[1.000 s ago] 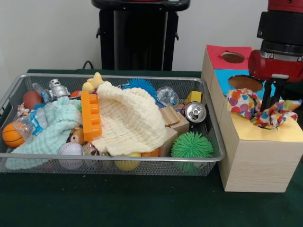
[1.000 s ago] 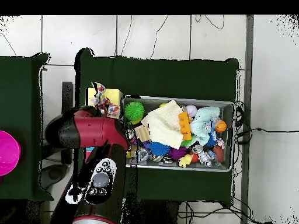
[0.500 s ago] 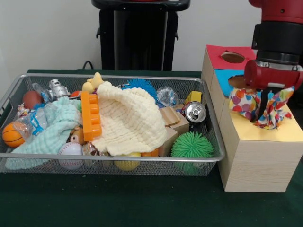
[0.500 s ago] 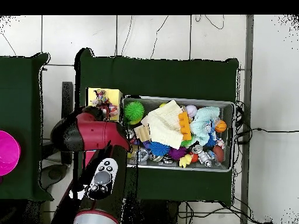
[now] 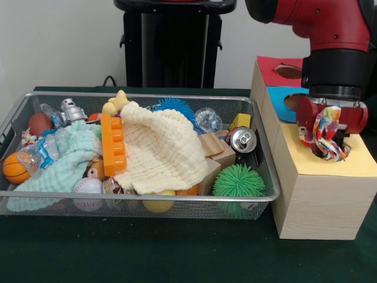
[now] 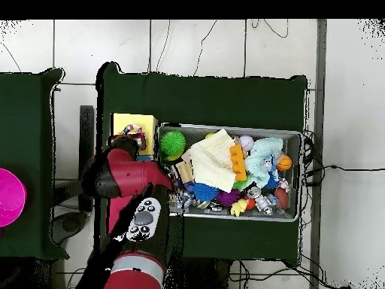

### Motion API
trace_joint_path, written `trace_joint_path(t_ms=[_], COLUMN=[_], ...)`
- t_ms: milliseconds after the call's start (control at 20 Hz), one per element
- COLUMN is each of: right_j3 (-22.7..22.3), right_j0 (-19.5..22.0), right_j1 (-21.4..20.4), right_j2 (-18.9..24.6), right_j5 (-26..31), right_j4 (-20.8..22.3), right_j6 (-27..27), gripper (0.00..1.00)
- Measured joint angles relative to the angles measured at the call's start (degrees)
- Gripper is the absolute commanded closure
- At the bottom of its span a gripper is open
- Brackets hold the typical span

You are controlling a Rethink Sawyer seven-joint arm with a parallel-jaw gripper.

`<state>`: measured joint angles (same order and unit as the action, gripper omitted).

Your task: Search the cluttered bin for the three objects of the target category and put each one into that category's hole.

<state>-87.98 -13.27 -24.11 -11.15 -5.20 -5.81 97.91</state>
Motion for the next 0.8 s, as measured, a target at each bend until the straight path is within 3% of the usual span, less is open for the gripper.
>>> trace_joint_path(t_ms=[450,700,800], right_j3=[0.1,0.1,0.3], right_j0=[1.4,1.3,0.9], right_j1=[0.5,-1.2,-3.1], right_j2=[0.9,0.8,0.6], right_j5=[-0.3,8.0,15.2], right_j4=[0.2,0.1,-0.5], right_j6=[0.0,0.0,0.0], gripper=[1.0,1.0,1.0])
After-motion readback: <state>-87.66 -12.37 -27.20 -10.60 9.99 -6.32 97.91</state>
